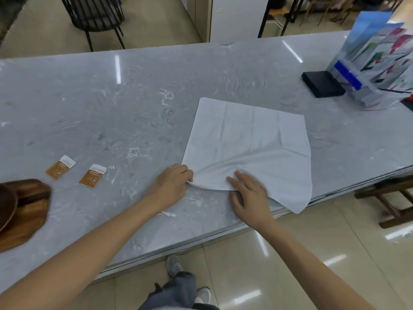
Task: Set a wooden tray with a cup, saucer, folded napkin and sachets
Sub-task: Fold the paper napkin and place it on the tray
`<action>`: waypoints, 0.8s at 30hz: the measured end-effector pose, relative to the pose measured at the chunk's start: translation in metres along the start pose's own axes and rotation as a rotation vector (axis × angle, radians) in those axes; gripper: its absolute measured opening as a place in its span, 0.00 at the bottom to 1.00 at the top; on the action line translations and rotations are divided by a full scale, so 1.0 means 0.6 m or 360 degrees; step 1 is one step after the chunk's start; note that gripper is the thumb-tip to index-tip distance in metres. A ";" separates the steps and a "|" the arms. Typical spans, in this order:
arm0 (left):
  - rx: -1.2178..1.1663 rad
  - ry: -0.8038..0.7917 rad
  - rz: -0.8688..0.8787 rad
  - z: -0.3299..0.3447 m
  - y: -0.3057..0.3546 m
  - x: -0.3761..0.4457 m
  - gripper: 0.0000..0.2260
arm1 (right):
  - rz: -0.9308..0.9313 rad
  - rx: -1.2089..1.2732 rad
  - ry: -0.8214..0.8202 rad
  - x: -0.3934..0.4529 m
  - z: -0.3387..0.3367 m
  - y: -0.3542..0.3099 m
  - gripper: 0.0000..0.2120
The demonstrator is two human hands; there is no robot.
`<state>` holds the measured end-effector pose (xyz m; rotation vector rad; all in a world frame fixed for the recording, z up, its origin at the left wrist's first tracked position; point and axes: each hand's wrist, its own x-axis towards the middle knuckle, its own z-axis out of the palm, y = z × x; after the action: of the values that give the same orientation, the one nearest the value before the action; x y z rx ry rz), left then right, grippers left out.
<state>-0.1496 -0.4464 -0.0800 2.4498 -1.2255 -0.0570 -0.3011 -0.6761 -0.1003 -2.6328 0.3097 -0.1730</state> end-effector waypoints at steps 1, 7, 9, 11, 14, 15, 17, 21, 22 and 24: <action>-0.0017 -0.0007 -0.0014 -0.003 -0.009 -0.001 0.11 | -0.0013 0.0017 -0.0017 0.008 0.003 -0.005 0.21; -0.0106 0.0089 -0.0166 -0.017 -0.061 -0.023 0.11 | -0.0151 0.0016 -0.0094 0.056 0.023 -0.035 0.20; -0.0117 0.0118 -0.0216 -0.024 -0.077 -0.035 0.09 | -0.0202 -0.0050 -0.0068 0.073 0.025 -0.046 0.19; -0.0133 0.0153 -0.0266 -0.033 -0.093 -0.046 0.07 | -0.0227 -0.0165 -0.0014 0.092 0.022 -0.056 0.20; -0.0191 0.0242 -0.0395 -0.048 -0.119 -0.064 0.06 | -0.0265 -0.0357 0.0090 0.112 0.003 -0.057 0.24; -0.0199 0.0282 -0.0440 -0.057 -0.126 -0.067 0.05 | -0.0271 -0.0401 0.0090 0.120 -0.009 -0.052 0.25; -0.0210 0.0353 -0.0506 -0.083 -0.135 -0.067 0.03 | -0.0265 -0.0400 0.0049 0.139 -0.039 -0.035 0.22; -0.0293 0.0617 -0.0665 -0.156 -0.130 -0.049 0.05 | -0.0134 -0.0206 0.0049 0.191 -0.126 -0.011 0.06; -0.0316 0.0699 -0.0719 -0.177 -0.126 -0.043 0.07 | -0.0115 -0.0134 0.0072 0.207 -0.152 -0.008 0.04; -0.0393 0.0824 -0.0844 -0.222 -0.120 -0.029 0.08 | -0.0072 -0.0040 0.0117 0.244 -0.210 -0.009 0.02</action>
<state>-0.0776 -0.3502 0.0137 2.2933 -0.3193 0.2477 -0.1809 -0.7643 0.0223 -2.6640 0.2791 -0.2835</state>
